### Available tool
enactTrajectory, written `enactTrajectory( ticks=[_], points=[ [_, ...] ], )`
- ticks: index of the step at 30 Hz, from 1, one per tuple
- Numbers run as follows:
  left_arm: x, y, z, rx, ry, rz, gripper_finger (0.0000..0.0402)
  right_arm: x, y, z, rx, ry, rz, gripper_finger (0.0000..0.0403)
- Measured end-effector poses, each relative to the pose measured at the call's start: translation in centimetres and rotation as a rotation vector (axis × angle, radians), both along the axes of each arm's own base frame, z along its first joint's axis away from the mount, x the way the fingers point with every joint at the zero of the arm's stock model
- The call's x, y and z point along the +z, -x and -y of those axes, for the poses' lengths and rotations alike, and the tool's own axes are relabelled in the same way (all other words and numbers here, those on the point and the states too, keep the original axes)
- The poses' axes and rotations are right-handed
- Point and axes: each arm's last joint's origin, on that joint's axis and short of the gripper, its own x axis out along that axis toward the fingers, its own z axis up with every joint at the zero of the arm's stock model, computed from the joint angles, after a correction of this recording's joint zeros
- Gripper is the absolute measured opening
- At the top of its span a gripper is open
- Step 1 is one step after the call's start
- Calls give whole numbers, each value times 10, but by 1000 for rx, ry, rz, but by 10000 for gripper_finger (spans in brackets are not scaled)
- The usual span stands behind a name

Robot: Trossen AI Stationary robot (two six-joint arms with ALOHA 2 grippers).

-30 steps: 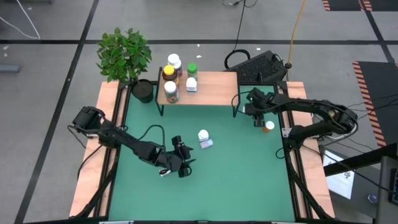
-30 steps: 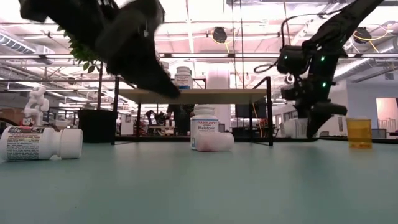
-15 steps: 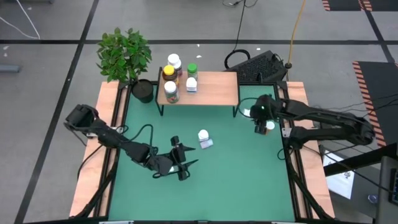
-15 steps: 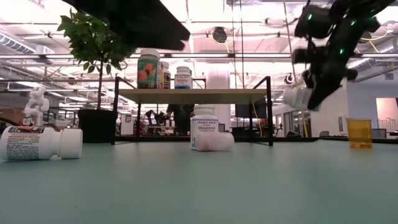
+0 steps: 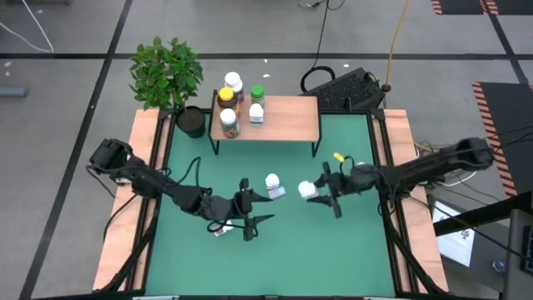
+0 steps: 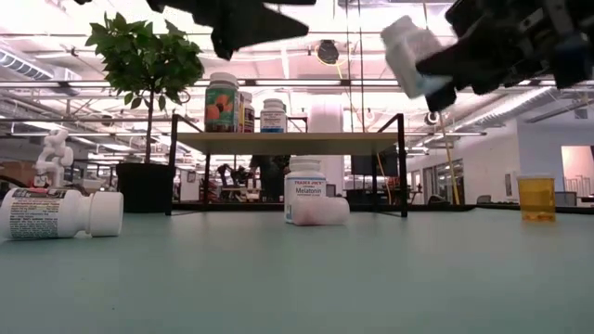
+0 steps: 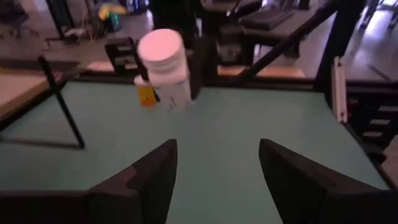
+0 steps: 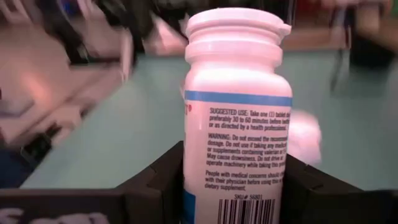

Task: Pick and place medicine bottles onto shelf by color
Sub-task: Put the right small white pill bottle on the shelf

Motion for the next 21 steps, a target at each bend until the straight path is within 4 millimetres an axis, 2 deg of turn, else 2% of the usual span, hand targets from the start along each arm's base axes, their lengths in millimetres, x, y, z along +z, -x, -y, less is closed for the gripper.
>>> enactTrajectory(
  ticks=[4, 9, 13, 17, 21],
  points=[
    [10, -4, -5, 44, 19, 100, 230, -8, -13, -16, -38, 134, 172, 157],
    [7, -15, -19, 77, 34, 169, 230, -13, -57, -28, -40, 284, 229, 159],
    [6, -19, -23, 36, 1, 171, 230, -15, -86, -34, -39, 309, 228, 159],
    [7, -18, -19, -27, -42, 171, 230, -18, -94, -37, -37, 265, 216, 159],
    [2, -17, -17, -40, -59, 120, 230, -18, -93, -37, -29, 271, 214, 163]
  ],
)
